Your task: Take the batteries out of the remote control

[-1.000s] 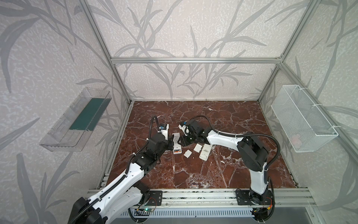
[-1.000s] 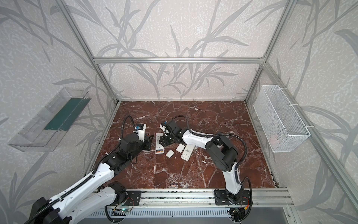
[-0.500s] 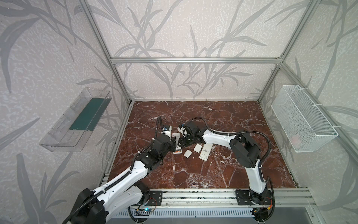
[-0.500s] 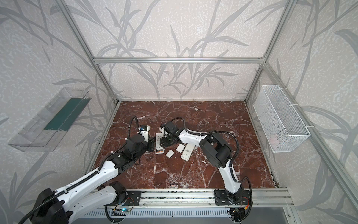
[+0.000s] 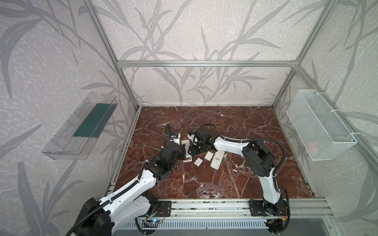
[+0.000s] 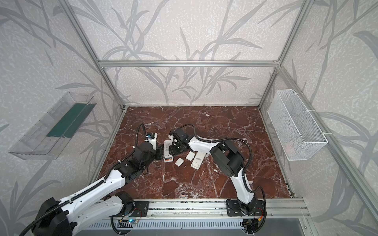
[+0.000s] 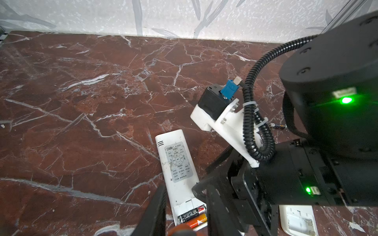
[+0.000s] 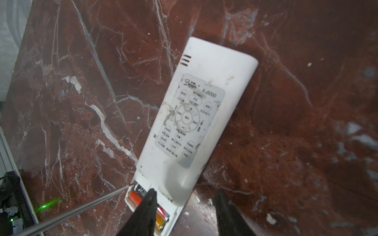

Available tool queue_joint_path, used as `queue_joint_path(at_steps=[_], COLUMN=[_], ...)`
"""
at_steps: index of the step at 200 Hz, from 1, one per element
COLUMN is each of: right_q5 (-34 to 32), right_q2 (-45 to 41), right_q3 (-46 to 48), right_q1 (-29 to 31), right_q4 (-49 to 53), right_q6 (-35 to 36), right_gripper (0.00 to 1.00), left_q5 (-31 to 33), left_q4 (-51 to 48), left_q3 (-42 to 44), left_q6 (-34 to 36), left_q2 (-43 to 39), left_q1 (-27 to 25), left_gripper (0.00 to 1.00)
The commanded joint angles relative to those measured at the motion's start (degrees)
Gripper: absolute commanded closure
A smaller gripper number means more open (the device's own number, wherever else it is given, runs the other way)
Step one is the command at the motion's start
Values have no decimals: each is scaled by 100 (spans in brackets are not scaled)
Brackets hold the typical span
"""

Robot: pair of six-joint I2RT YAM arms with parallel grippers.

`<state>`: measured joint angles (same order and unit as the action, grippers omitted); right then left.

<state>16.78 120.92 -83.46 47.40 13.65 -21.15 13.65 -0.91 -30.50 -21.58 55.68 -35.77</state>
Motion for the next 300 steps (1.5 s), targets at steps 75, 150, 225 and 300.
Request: queue_joint_path(at_steps=[75,150,225,300], right_q5=[132,362,378,375], right_q2=[206,-45,-167,-197], right_q3=[-146,549,776,779], right_q1=[-5,145,261,296], right_q4=[348,-111,-269,-262], right_q6=[32,-442,-638,-687], right_gripper=[70,82,85,86], left_q5=[870,979,986,1017], left_q4=[-380,-366,-141,-482], left_q3=[-228,-222,-91,-199], left_q6=[-201,-284,-583,-820], left_q2=[400,365,250,401], left_q1=[-540,-611,-620,-624], left_gripper=[100,100,100,100])
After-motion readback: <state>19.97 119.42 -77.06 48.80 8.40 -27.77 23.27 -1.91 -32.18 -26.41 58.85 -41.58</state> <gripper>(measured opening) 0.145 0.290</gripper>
